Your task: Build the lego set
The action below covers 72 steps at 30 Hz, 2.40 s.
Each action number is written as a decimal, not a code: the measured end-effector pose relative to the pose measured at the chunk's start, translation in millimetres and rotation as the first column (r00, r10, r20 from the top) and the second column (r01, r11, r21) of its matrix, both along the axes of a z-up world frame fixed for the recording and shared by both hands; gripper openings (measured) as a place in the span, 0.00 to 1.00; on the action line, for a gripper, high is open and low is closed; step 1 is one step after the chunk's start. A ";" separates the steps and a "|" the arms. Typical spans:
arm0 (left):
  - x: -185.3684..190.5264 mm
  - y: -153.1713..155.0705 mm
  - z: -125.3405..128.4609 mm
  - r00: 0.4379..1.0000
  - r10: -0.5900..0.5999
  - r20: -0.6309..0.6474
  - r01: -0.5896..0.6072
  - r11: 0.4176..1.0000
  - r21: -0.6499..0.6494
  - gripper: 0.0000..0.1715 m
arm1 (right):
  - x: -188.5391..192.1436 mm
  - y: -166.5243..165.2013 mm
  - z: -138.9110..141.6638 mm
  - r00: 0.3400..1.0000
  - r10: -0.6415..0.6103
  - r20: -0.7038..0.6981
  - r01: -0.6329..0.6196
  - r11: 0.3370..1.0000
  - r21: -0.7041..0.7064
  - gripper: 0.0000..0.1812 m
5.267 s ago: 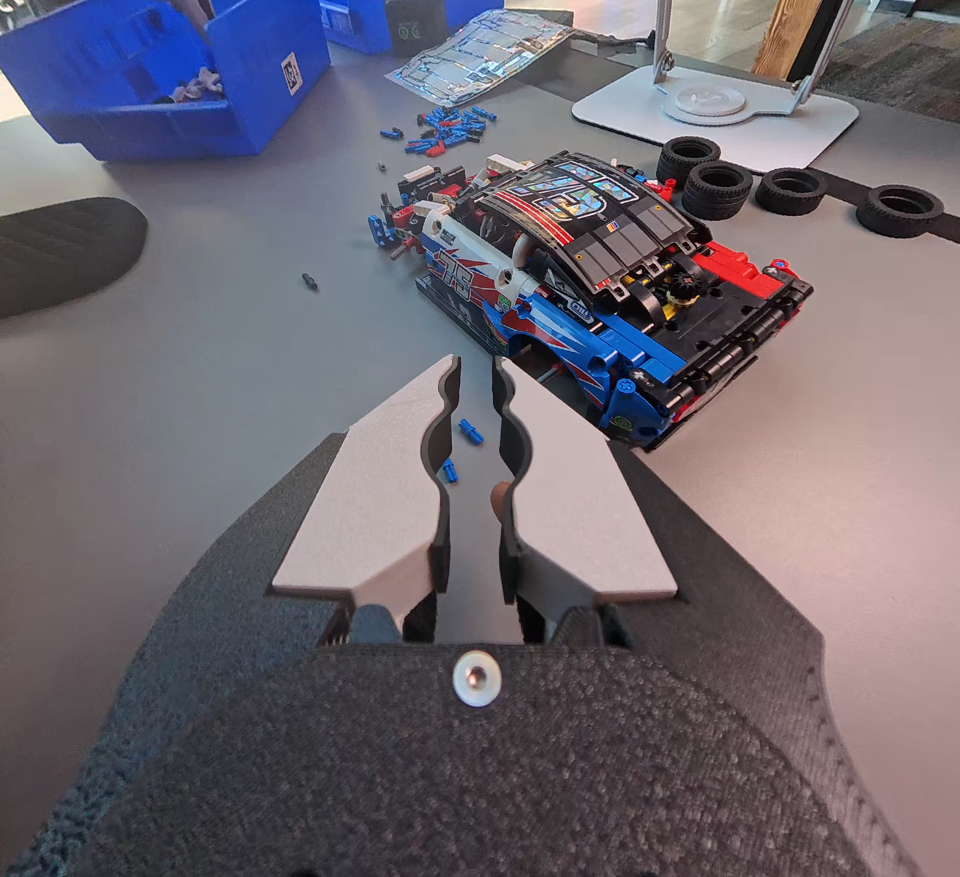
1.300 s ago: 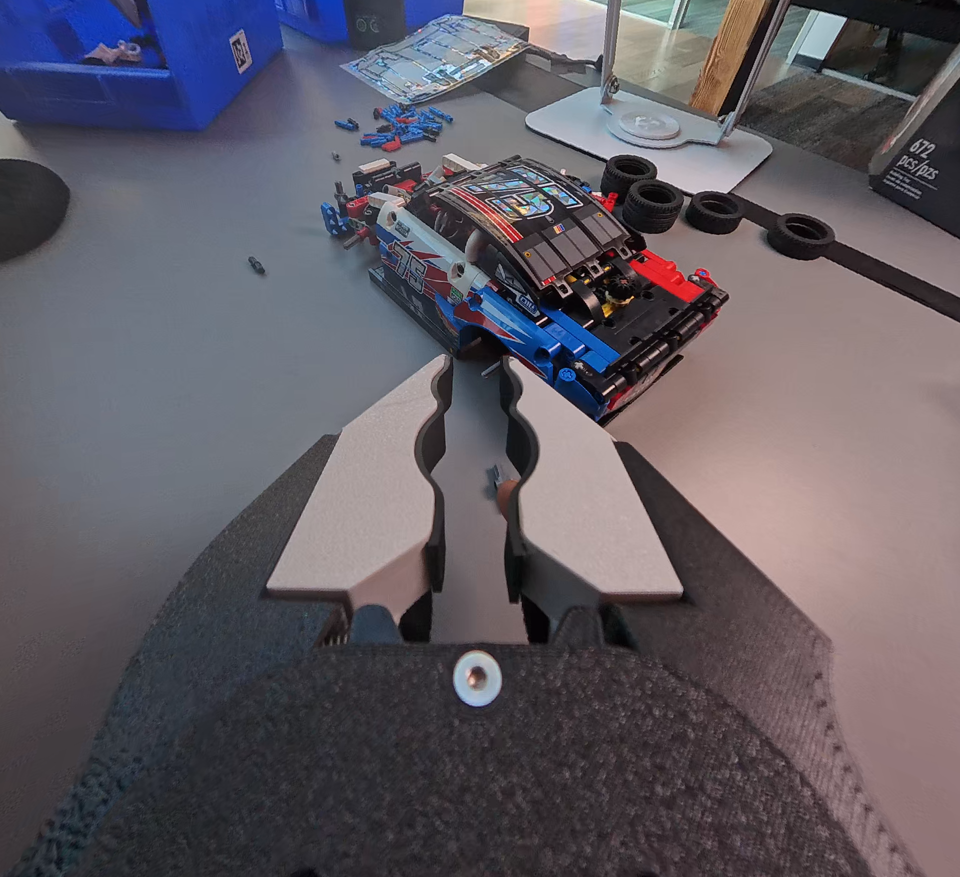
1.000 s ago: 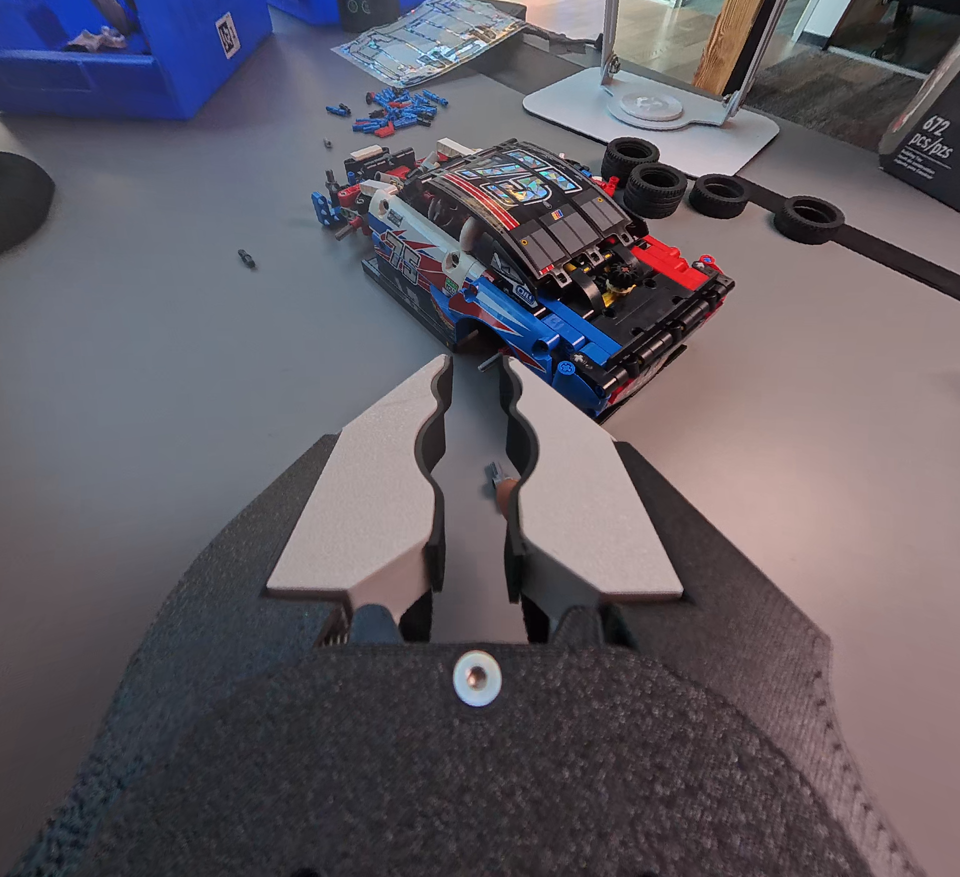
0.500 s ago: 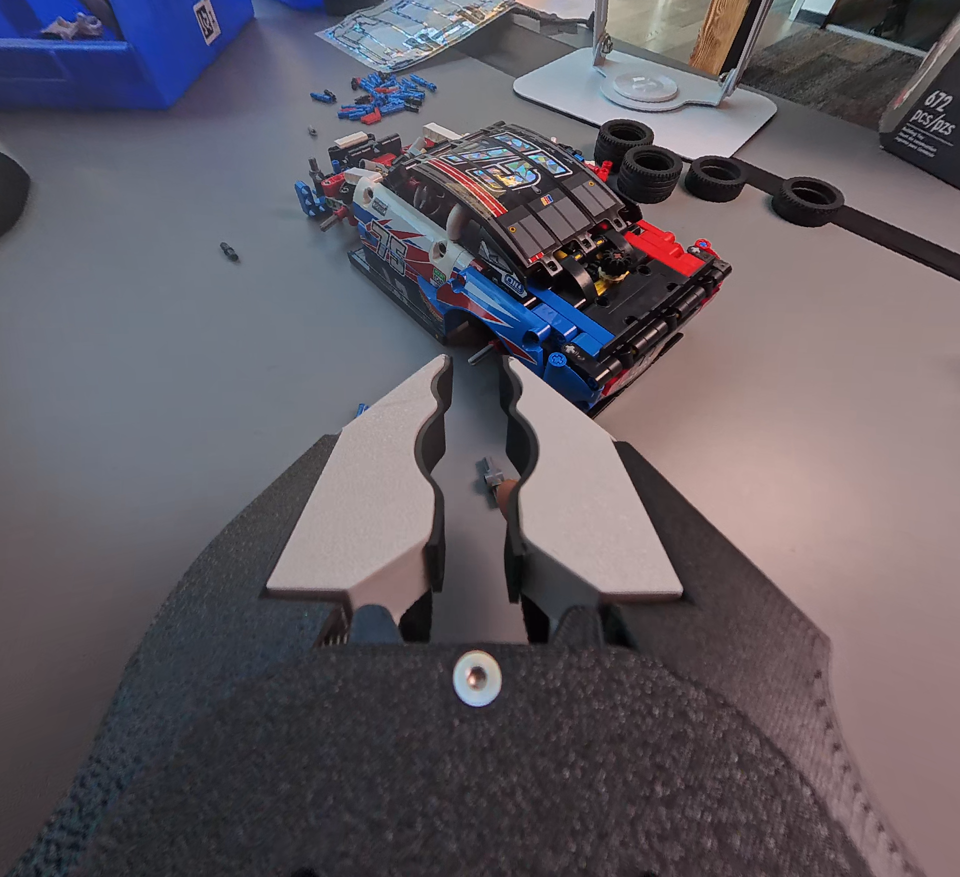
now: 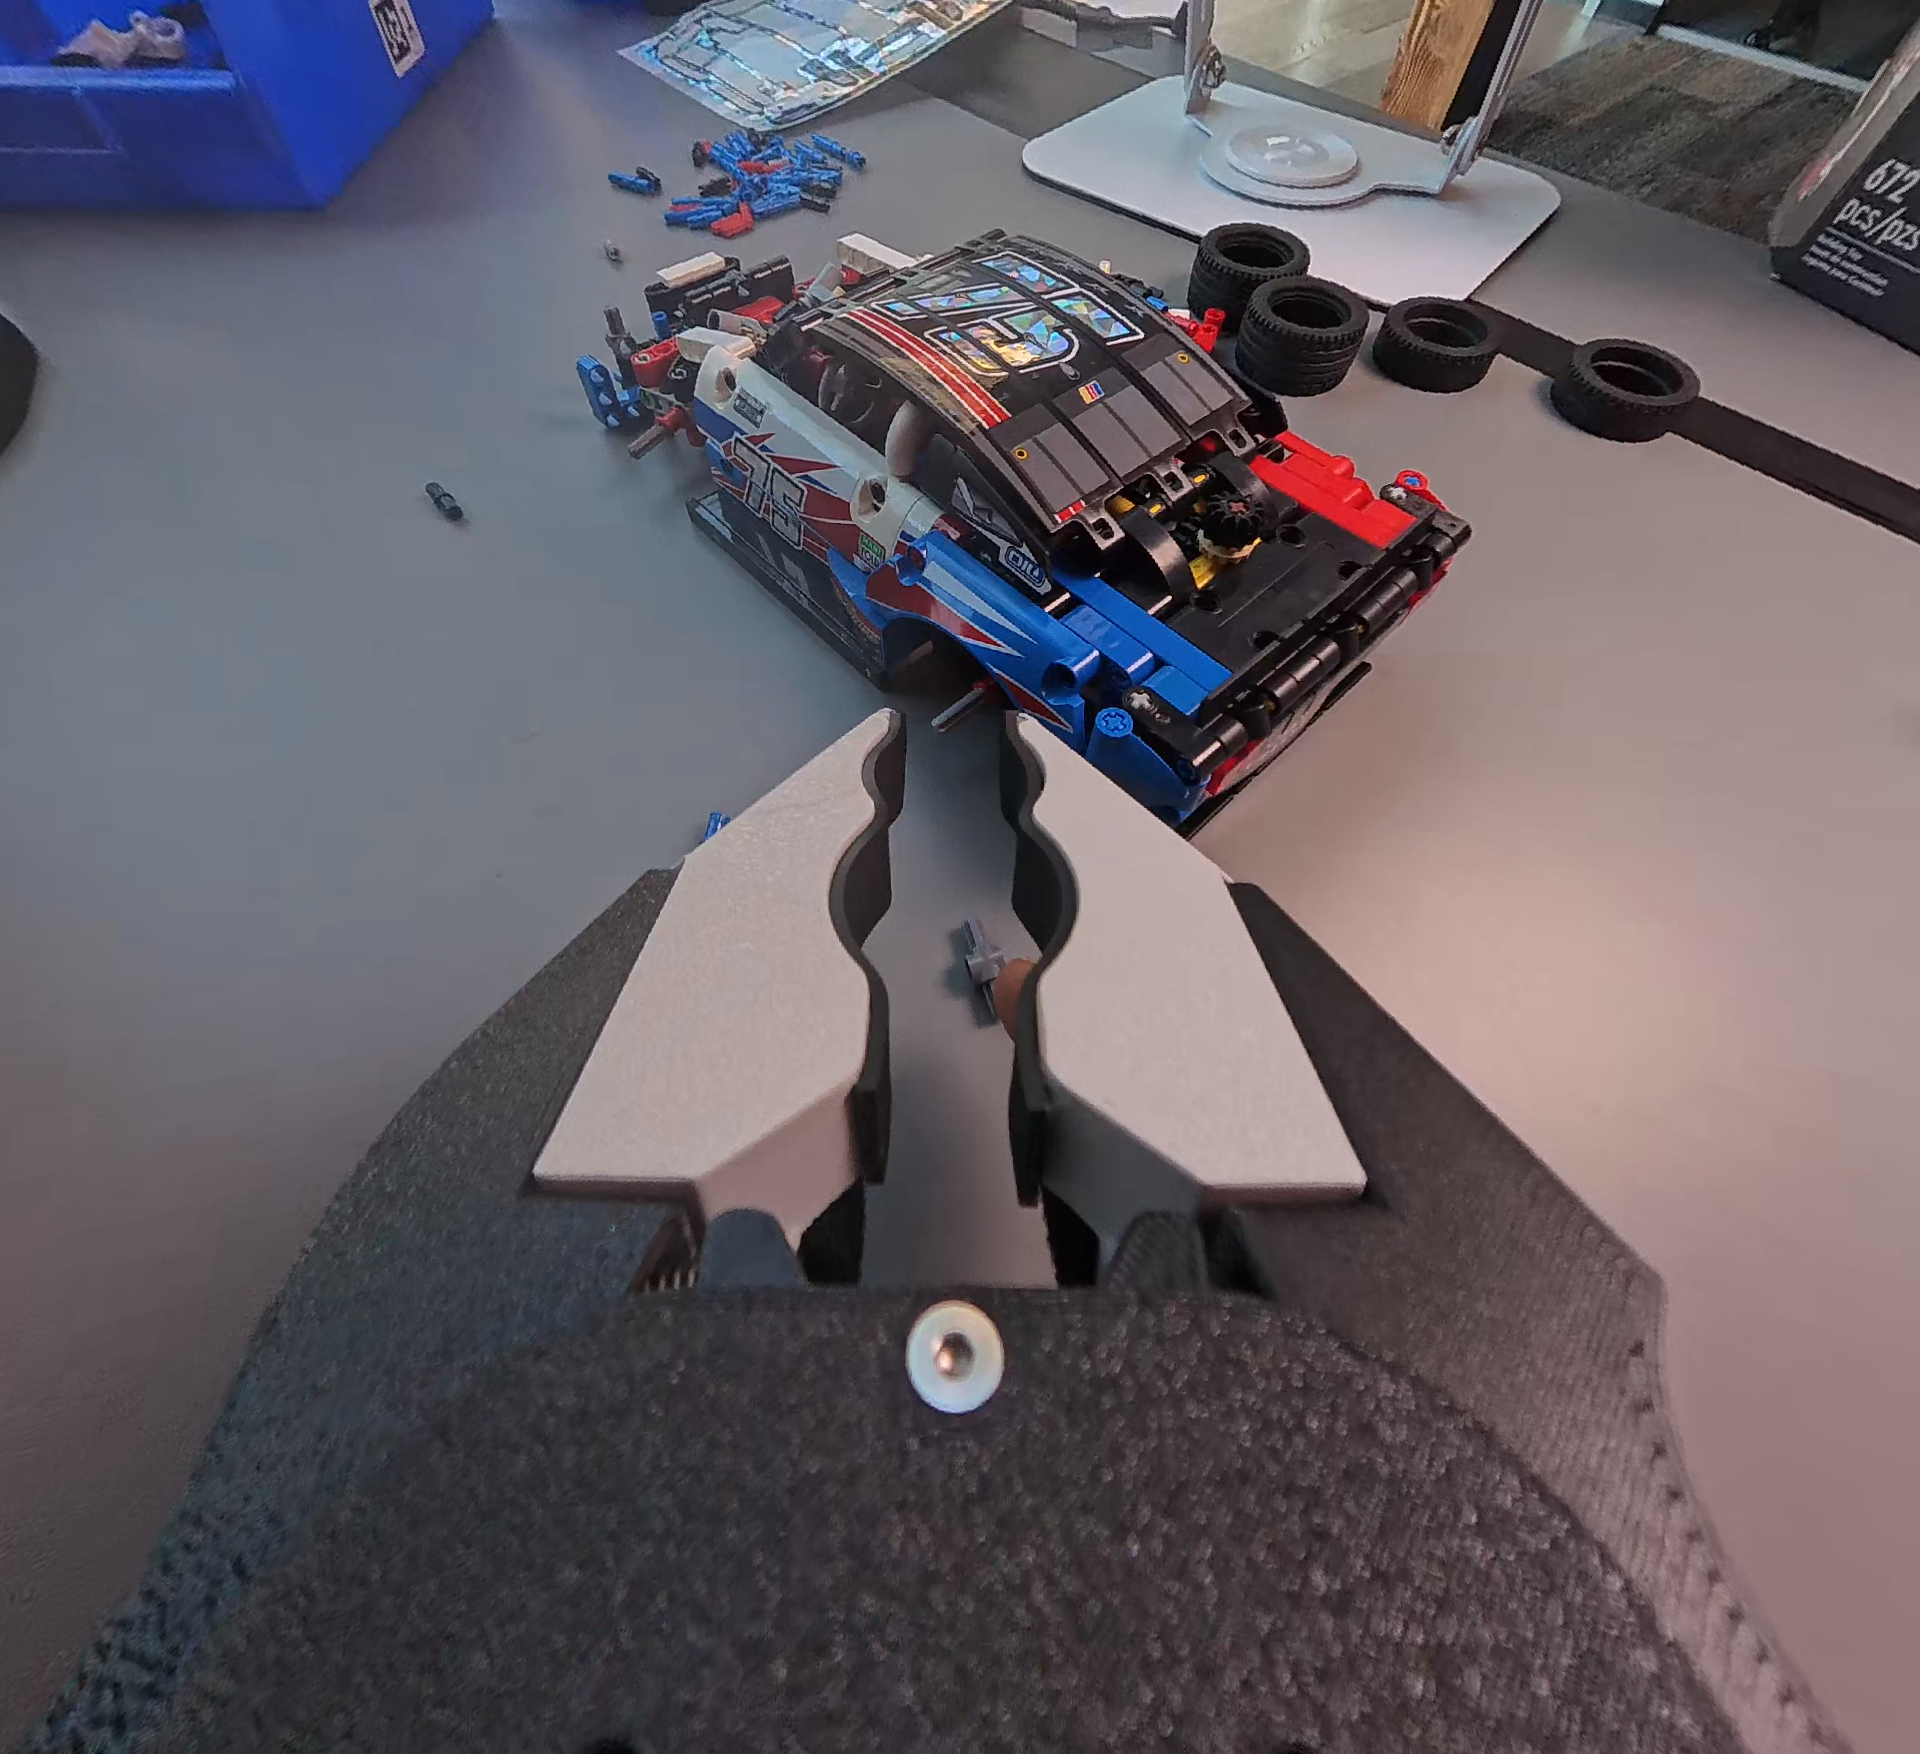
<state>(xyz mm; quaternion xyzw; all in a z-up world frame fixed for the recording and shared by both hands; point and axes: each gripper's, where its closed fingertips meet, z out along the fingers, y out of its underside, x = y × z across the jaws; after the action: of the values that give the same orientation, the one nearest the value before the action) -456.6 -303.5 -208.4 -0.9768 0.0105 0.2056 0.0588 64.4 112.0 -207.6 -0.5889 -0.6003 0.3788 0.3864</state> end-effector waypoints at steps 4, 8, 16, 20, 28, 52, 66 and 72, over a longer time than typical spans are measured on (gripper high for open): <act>-7.4 -4.5 4.6 0.999 0.035 0.008 -0.035 0.999 0.035 0.13 | -0.5 -0.6 -0.6 1.000 0.003 0.002 -0.003 1.000 0.001 0.08; -12.3 -4.5 5.0 0.999 0.051 0.011 -0.051 0.997 0.055 0.13 | 0.2 -0.2 0.3 1.000 0.000 -0.002 0.000 1.000 0.001 0.08; -24.8 2.7 -5.6 0.998 0.065 0.016 -0.065 0.998 0.014 0.14 | 0.5 -0.2 0.6 1.000 0.000 -0.004 0.000 1.000 0.000 0.08; -25.8 2.7 -24.1 0.993 0.071 0.093 -0.067 0.997 -0.049 0.15 | 1.1 -0.1 1.0 1.000 -0.002 -0.005 0.002 1.000 -0.001 0.08; -23.2 -7.8 -39.3 0.976 0.106 0.191 -0.073 0.982 -0.176 0.19 | 1.7 1.4 -0.2 1.000 -0.005 -0.004 0.005 1.000 -0.006 0.08; 31.5 13.7 -27.8 0.933 -0.044 0.357 0.126 0.970 -0.208 0.13 | 3.4 3.6 0.3 1.000 -0.011 -0.009 0.011 1.000 -0.003 0.08; 2.3 26.5 -14.4 0.981 -0.069 0.179 0.087 0.991 -0.098 0.24 | 3.3 3.6 -0.3 1.000 -0.010 -0.007 0.010 1.000 -0.002 0.08; 86.0 18.6 -22.8 0.883 -0.122 0.453 0.178 0.981 -0.083 0.34 | 3.9 4.9 -1.8 1.000 -0.016 -0.004 0.016 1.000 -0.005 0.08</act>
<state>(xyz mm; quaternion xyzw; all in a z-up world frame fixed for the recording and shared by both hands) -370.6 -285.0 -231.2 -0.9958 0.0849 -0.0295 0.0157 68.3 116.9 -209.4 -0.5938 -0.5938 0.3786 0.3891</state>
